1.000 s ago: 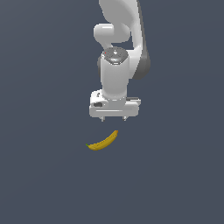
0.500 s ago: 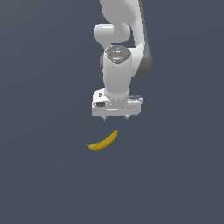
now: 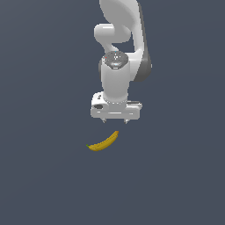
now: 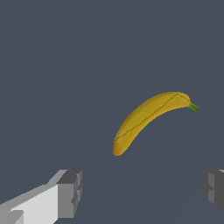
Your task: Pick up the object and move it to a goal position.
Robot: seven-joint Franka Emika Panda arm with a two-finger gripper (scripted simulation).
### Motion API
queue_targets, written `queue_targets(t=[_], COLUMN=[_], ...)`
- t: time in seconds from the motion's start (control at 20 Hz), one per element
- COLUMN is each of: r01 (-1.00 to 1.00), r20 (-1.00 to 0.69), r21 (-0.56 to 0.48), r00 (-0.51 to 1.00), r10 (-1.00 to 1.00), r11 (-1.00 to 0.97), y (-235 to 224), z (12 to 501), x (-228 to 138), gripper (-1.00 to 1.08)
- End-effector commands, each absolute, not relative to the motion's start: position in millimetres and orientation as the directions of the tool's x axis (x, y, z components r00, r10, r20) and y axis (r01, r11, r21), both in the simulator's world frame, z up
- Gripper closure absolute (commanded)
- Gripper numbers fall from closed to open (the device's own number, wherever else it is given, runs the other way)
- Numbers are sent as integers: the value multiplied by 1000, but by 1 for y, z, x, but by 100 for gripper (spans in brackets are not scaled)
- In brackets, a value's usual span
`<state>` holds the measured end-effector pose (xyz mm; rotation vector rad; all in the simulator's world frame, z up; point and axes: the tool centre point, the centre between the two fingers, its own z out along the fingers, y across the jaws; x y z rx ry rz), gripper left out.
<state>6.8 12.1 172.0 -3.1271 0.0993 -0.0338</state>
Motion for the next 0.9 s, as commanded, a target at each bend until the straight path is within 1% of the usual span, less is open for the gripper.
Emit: queue_targets(t=[0.0, 0.4, 0.85], r01=[-115, -339, -584], r20=[18, 6, -5], r21=[-16, -22, -19], r00=[993, 941, 811], r10=[-116, -339, -584], r11=[-993, -941, -811], y=[10, -1, -16], z=[167, 145, 118], x=[9, 18, 28], gripper=[-92, -92, -92])
